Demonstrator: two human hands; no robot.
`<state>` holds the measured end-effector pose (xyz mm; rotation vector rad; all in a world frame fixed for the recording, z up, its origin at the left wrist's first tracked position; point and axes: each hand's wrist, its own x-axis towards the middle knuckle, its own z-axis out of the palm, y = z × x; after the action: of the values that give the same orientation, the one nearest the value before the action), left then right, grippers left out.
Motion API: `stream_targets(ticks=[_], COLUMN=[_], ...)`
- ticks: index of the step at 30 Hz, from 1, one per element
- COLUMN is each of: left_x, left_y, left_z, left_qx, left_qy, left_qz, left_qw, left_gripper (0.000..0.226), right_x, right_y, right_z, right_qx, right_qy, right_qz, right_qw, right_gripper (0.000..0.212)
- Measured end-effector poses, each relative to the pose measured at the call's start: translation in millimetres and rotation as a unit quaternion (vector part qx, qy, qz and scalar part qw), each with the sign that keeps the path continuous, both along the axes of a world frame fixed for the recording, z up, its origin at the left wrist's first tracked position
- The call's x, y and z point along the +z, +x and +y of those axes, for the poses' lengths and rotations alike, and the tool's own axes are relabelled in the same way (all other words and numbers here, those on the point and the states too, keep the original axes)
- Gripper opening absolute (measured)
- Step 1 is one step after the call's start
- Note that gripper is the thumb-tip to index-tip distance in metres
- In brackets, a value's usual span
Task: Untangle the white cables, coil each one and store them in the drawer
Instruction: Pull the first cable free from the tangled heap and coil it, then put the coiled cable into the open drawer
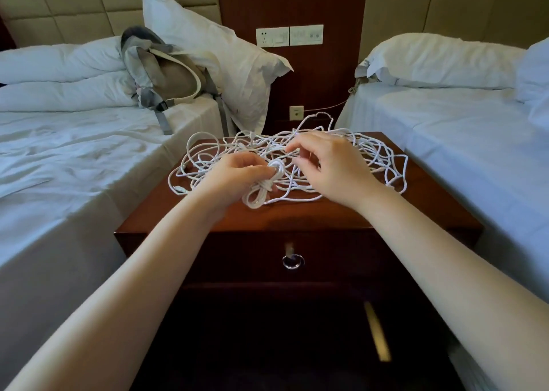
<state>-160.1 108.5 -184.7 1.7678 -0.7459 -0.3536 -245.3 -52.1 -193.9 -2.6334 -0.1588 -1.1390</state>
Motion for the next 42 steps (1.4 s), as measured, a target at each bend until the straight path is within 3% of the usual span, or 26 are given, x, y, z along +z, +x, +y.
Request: stream_targets(ticks=[12, 16, 18, 21, 26, 30, 32, 37, 42], left_x=[-45.5, -49.4, -50.8, -51.0, -49.9, -49.5, -48.6, -48.8, -55.9], left_y=[-37.5, -39.0, -37.8, -37.4, -36.5, -37.1, -40.1, -49.2, -55.4], left_z=[56.9, 63.4, 65.7, 67.7, 68.7, 69.0, 68.0, 71.8, 80.9], left_qx=[0.103, 0.112, 0.114, 0.107, 0.107, 0.117, 0.125, 0.187, 0.158], left_qy=[0.01, 0.01, 0.003, -0.013, -0.033, -0.041, -0.042, 0.011, -0.019], left_qz=[0.105, 0.112, 0.112, 0.104, 0.085, 0.079, 0.057, -0.124, -0.137], left_qw=[0.989, 0.987, 0.987, 0.989, 0.99, 0.989, 0.99, 0.974, 0.978], left_gripper=[0.01, 0.011, 0.013, 0.014, 0.015, 0.017, 0.015, 0.016, 0.016], right_x=[-65.4, -80.2, -89.0, -94.2, -94.4, -98.4, -97.9, -97.0, -97.1], right_y=[-72.0, -72.3, -67.4, -59.7, -51.7, -44.9, -43.5, -58.8, -97.7], right_z=[33.7, 43.7, 50.8, 58.4, 71.9, 81.8, 83.2, 89.1, 109.9], right_qx=[-0.079, -0.157, -0.163, -0.152, -0.162, -0.161, -0.177, -0.18, -0.141], right_qy=[-0.007, 0.036, 0.1, 0.221, 0.326, 0.428, 0.44, 0.415, 0.414], right_qz=[0.144, 0.297, 0.336, 0.309, 0.306, 0.267, 0.251, 0.262, 0.271], right_qw=[0.986, 0.941, 0.922, 0.912, 0.88, 0.848, 0.844, 0.853, 0.857], right_gripper=[0.008, 0.024, 0.03, 0.037, 0.052, 0.051, 0.052, 0.054, 0.055])
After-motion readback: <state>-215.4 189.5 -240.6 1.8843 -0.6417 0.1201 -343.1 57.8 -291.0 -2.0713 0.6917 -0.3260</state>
